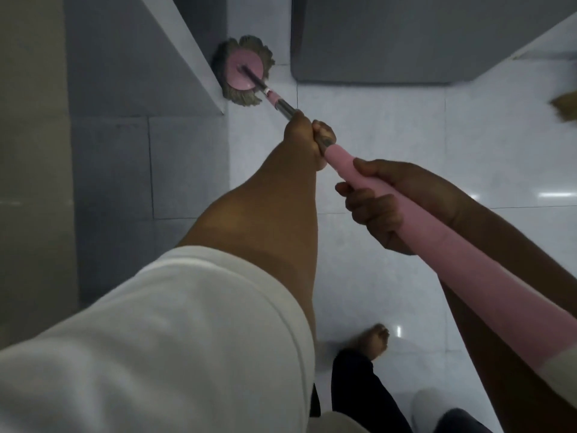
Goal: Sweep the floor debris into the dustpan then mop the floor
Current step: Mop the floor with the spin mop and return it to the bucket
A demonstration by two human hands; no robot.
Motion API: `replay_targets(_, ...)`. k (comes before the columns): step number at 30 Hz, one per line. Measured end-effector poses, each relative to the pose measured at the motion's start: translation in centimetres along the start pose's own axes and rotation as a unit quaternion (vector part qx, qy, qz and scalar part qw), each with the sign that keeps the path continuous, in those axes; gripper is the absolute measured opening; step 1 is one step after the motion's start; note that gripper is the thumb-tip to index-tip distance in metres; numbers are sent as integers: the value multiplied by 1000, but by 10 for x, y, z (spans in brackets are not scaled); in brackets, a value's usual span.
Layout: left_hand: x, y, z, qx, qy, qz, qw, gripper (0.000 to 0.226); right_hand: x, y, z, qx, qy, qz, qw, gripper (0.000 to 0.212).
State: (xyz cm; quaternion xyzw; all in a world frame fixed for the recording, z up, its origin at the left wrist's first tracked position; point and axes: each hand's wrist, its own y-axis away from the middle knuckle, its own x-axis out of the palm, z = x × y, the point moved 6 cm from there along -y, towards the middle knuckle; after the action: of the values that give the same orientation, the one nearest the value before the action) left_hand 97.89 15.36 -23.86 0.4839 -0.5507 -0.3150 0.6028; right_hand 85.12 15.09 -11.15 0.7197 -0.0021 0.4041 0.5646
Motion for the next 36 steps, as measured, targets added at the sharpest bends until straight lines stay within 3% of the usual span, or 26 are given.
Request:
replay_targets(4, 7, -16, -37, 12, -40, -2, 999, 45, 19, -23, 23, -12, -3, -1, 1000, 27)
replay_targets(9, -1, -11, -32, -2, 4, -4, 1000, 48, 21, -24, 9, -16, -7, 3, 1000, 26)
replay_targets(19, -26, 42, 103, -52, -37, -4, 998, 49, -49, 71, -80, -7, -55, -30, 998, 30)
replay_targets(23, -31, 47, 122, -60, -54, 1, 997, 51, -58, 81, -91, -10, -44, -39, 998, 36)
replay_targets(27, -18, 25, 81, -29, -97, 8, 995, 50, -43, 55, -60, -10, -29, -30, 999, 33)
replay_targets(36, 58, -50, -94, 15, -30, -3, 999, 49, 43, -49, 101, -41, -4, 21, 999, 26)
